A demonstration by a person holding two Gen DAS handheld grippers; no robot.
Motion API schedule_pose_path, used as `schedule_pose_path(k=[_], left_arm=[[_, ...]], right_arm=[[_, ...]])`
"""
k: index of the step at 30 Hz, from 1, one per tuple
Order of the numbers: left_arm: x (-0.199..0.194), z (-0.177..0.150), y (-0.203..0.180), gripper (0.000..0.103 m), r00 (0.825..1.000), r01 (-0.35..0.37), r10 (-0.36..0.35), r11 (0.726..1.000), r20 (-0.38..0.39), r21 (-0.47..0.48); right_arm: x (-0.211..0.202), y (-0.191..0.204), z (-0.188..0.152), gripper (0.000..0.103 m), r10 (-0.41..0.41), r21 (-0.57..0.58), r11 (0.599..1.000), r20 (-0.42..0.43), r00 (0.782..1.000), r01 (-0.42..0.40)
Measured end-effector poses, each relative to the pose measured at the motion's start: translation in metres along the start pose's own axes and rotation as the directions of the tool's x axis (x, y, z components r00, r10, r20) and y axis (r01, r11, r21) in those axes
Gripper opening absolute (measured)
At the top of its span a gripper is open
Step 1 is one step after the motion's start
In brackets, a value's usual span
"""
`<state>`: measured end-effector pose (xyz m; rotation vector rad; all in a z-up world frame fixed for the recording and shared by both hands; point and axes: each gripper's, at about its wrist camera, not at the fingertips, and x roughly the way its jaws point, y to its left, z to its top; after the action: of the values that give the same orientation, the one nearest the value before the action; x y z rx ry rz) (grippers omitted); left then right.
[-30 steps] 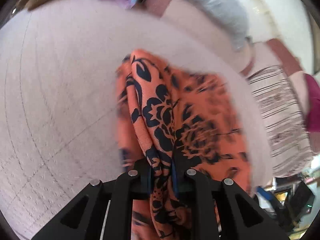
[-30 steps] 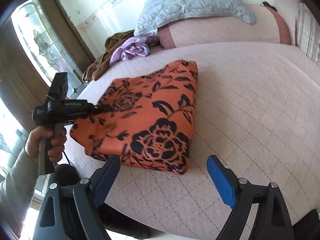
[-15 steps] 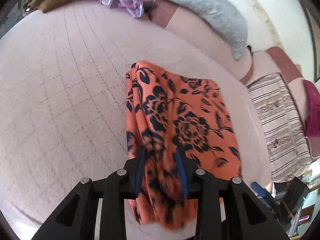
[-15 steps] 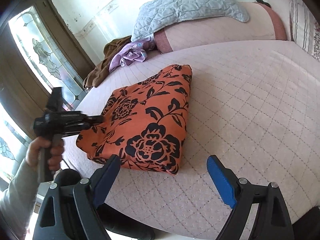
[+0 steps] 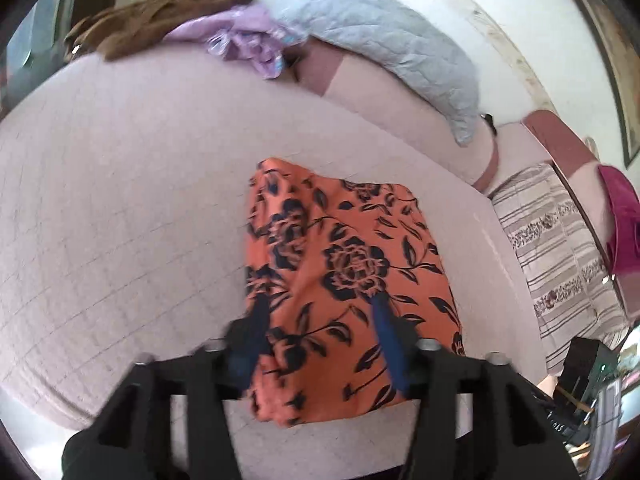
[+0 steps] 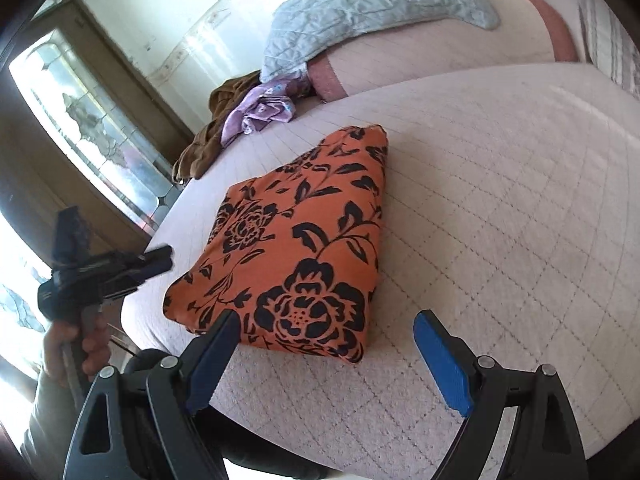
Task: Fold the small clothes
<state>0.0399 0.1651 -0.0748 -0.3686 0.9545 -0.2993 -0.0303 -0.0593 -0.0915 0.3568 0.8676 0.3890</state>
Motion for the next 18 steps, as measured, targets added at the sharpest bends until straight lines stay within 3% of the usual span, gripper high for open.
schedule_pose_path(k=[2,3,4,6,10,14,18], left_arm=[[0.026,-0.009,0.005,0.056,0.995,-0.055,0.057,0.998,-0.08,0.028],[0.044,-0.017,0.015,0.051,0.981,-0.129,0.13,0.991,-0.147,0.019],[0.054,-0.024,0.025,0.051,0.974,-0.136,0.132,0.991,-0.182,-0.011],[0.046,-0.028,0.03,0.051,0.987,-0.096,0.086,0.993,-0.136,-0.064],[0.025,-0.024,0.008,0.05,0.988,-0.135,0.135,0.991,-0.077,0.014],[0.005,-0.013,-0.009,0.051,0.994,-0.107,0.106,0.993,0.009,0.04],[0.01,-0.004,-0.016,0.057,0.996,-0.084,0.082,0.995,0.041,0.055]], right_arm=[[0.002,-0.003,-0.001,0.09,0.002,0.012,1.0,-0.012,1.0,-0.002],[0.003,-0.003,-0.001,0.09,0.001,0.012,1.0,-0.015,1.0,-0.001],[0.002,-0.004,-0.001,0.09,0.001,0.015,1.0,-0.017,1.0,0.0],[0.0,-0.005,-0.001,0.09,0.003,0.017,1.0,-0.015,1.0,-0.003],[-0.003,-0.012,0.0,0.09,-0.004,0.025,1.0,-0.016,1.0,0.004],[0.002,-0.017,0.002,0.09,0.016,0.064,0.998,-0.029,0.999,-0.014],[0.007,-0.018,0.004,0.09,0.051,0.099,0.994,-0.044,0.998,-0.047]])
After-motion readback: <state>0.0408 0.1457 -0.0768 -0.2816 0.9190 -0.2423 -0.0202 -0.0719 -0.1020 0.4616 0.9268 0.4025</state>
